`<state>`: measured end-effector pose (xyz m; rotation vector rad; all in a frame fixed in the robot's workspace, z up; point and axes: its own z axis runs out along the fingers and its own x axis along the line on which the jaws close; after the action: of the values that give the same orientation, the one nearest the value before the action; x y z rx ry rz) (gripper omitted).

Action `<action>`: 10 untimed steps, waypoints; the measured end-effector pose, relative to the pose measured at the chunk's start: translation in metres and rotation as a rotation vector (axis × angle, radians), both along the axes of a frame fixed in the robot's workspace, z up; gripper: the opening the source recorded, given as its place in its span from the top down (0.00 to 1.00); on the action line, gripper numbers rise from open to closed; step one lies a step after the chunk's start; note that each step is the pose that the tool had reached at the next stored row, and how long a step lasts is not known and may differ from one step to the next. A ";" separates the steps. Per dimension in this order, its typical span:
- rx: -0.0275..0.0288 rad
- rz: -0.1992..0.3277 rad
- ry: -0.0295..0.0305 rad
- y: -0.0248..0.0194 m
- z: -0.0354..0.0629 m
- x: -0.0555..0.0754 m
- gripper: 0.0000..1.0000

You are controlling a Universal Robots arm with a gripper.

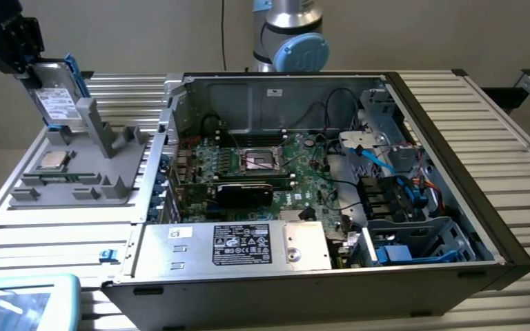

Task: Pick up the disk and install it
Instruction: 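Pick up the disk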

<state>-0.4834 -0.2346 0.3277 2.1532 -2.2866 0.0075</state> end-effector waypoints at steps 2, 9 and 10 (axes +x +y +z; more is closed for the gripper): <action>0.0000 0.000 -0.0012 0.0000 0.0061 0.000 0.63; 0.0000 0.000 -0.0024 0.0000 0.0361 0.000 0.63; 0.0000 0.000 -0.0022 0.0000 0.0406 0.000 0.63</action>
<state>-0.4835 -0.2346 0.3684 2.1543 -2.2878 0.0099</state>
